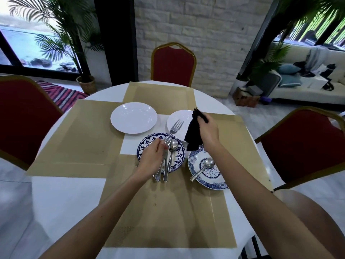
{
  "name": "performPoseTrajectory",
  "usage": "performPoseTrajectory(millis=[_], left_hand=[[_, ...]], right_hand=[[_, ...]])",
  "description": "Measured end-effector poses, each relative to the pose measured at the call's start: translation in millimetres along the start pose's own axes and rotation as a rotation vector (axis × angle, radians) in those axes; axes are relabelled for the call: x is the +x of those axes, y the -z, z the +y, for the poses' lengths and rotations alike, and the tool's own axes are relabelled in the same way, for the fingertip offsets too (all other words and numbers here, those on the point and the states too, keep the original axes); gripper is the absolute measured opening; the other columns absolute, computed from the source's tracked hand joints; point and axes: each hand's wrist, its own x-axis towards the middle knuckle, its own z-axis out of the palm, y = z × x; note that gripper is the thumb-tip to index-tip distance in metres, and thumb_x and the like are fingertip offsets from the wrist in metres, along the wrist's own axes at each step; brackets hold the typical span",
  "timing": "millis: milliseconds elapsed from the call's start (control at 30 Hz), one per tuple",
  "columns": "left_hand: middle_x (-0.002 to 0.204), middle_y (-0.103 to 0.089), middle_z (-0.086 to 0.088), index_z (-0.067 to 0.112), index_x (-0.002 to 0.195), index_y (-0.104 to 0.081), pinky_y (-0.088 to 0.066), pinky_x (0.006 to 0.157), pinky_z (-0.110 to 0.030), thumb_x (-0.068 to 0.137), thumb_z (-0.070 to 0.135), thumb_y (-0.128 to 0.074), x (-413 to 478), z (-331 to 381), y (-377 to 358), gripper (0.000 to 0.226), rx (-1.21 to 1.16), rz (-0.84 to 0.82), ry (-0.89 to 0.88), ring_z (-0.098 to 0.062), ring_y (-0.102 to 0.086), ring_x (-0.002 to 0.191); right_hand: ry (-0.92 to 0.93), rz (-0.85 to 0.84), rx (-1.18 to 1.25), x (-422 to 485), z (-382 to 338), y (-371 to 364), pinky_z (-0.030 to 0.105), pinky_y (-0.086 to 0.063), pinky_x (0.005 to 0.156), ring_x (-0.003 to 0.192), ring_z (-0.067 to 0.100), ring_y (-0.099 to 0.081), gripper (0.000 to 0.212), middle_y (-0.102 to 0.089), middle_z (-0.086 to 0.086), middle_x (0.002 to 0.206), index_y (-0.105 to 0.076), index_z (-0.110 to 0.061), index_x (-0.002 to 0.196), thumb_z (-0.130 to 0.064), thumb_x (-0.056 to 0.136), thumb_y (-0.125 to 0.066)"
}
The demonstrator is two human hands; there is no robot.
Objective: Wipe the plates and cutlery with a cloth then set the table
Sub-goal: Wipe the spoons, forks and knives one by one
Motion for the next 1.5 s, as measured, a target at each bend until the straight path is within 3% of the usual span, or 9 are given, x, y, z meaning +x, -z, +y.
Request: performPoseTrajectory(millis=[67,133,333,533,733,967,1133,1333,1500], left_hand=[[0.072,-0.054,0.003,0.013,0.085,-0.054,-0.034,0.054,-0.019,0.103,0.028,-0.035,2,-5,0,0.03,-0.063,-0.012,0.028,-0.01,-0.045,0.062],[0.08,-0.06,-0.005,0.019,0.082,-0.054,-0.035,0.057,-0.024,0.102,0.029,-0.038,3,-7,-2,0.027,-0.041,-0.059,0.007,-0.011,-0.048,0.065],[0.068,-0.061,0.003,0.017,0.085,-0.062,-0.035,0.054,-0.013,0.098,0.028,-0.05,-1,-3,-8,0.02,0.055,-0.26,0.002,-0.002,-0.049,0.059],[0.076,-0.067,0.005,0.015,0.091,-0.063,-0.048,0.065,-0.018,0.093,0.02,-0.06,17,12,-7,0.006,-0.241,-0.277,0.145,-0.001,-0.062,0.064],[0.067,-0.066,-0.002,0.009,0.084,-0.064,-0.048,0.064,-0.024,0.092,0.014,-0.061,27,16,-1,0.01,-0.359,-0.149,0.258,-0.005,-0.06,0.056],[0.072,-0.071,-0.002,0.011,0.086,-0.064,-0.045,0.065,-0.023,0.087,0.008,-0.062,22,18,-7,0.004,-0.622,-0.033,0.377,-0.012,-0.066,0.065],[0.075,-0.069,0.002,0.016,0.086,-0.067,-0.044,0.056,-0.023,0.088,0.014,-0.064,14,20,-13,0.004,-0.615,0.035,0.425,-0.01,-0.059,0.065],[0.056,-0.064,0.006,0.009,0.09,-0.066,-0.052,0.067,-0.035,0.091,0.008,-0.06,9,20,-4,0.006,-0.695,0.022,0.396,-0.011,-0.061,0.052],[0.077,-0.071,0.001,0.013,0.087,-0.068,-0.052,0.073,-0.035,0.092,0.009,-0.059,7,25,-9,0.011,-0.592,-0.041,0.336,-0.015,-0.064,0.072]], right_hand=[[-0.254,-0.102,0.243,-8,1,3,0.05,-0.053,0.092,0.095,0.031,-0.066,0.012,-0.07,0.009,0.1,-0.068,-0.022,0.094,-0.033,0.089,-0.066],[-0.323,-0.215,0.214,-18,1,6,0.052,-0.056,0.084,0.08,0.032,-0.066,0.033,-0.07,0.015,0.093,-0.07,-0.014,0.093,-0.043,0.078,-0.077],[-0.291,-0.338,0.122,-18,-4,7,0.049,-0.056,0.077,0.067,0.027,-0.062,0.021,-0.066,0.012,0.076,-0.07,-0.011,0.09,-0.023,0.076,-0.079],[-0.207,-0.454,-0.017,-21,-1,9,0.035,-0.055,0.062,0.063,0.024,-0.062,0.025,-0.066,0.01,0.076,-0.07,-0.009,0.095,-0.025,0.077,-0.079],[-0.261,-0.204,0.067,-29,0,13,0.028,-0.051,0.06,0.069,0.02,-0.062,0.026,-0.066,0.008,0.086,-0.065,-0.011,0.099,-0.036,0.092,-0.06],[0.112,-0.194,-0.359,-64,18,6,0.021,-0.041,0.078,0.097,0.012,-0.057,0.027,-0.063,0.0,0.11,-0.063,-0.021,0.119,-0.025,0.093,-0.059],[0.227,-0.224,-0.654,-75,36,-3,0.034,-0.048,0.082,0.094,0.016,-0.053,0.034,-0.05,-0.003,0.104,-0.061,-0.031,0.121,-0.046,0.091,-0.059],[0.024,-0.609,-0.414,-65,35,25,0.018,-0.044,0.063,0.066,0.0,-0.062,0.011,-0.068,-0.012,0.074,-0.069,-0.029,0.086,-0.038,0.089,-0.066],[-0.071,-0.621,-0.19,-66,28,19,0.022,-0.051,0.066,0.069,0.008,-0.066,0.012,-0.073,-0.003,0.082,-0.072,-0.022,0.093,-0.032,0.089,-0.068]])
